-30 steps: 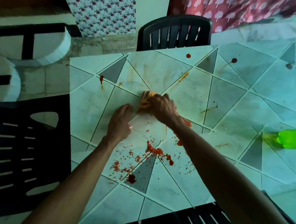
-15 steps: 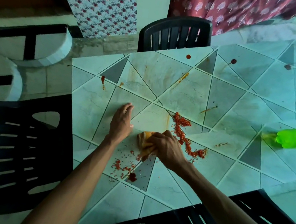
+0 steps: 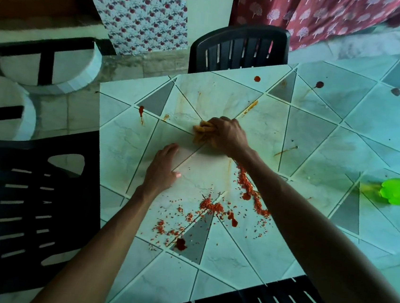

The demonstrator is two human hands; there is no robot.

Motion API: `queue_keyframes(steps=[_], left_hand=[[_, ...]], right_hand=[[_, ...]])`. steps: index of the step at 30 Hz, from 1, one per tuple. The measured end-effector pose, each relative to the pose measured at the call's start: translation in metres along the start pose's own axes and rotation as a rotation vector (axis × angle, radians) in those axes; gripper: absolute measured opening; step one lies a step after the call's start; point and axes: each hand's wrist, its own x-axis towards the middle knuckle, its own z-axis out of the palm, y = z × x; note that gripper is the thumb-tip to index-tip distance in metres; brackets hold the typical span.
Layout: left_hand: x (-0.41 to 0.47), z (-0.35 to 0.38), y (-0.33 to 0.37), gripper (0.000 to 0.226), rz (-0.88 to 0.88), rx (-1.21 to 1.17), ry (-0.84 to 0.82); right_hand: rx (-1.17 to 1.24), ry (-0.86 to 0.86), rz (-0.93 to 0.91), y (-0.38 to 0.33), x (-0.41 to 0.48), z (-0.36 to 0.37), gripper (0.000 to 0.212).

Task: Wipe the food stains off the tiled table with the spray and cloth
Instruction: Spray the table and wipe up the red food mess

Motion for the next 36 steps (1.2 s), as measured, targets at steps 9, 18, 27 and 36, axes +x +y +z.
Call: queue_keyframes(steps=[9, 18, 27, 36], left_hand=[[-0.006, 0.005, -0.004, 0.086, 0.041, -0.122, 0.087], [-0.003, -0.002, -0.009, 0.094, 0.052, -0.099, 0.005], [-0.005, -0.001, -0.003, 0.093, -0.01, -0.104, -0.013], [-0.006, 0.002, -0.004, 0.094, 0.006, -0.105, 0.014]], right_hand=[[-0.028, -0.266, -0.067, -0.029, -0.052, 0.054, 0.018], [0.021, -0.45, -0.097, -0.008, -0.1, 0.03, 0.015], [0.033, -0.267, 0.149, 0.032, -0.027, -0.01, 0.015], [-0.143, -0.153, 0.185, 0.017, -0.042, 0.01, 0.031]])
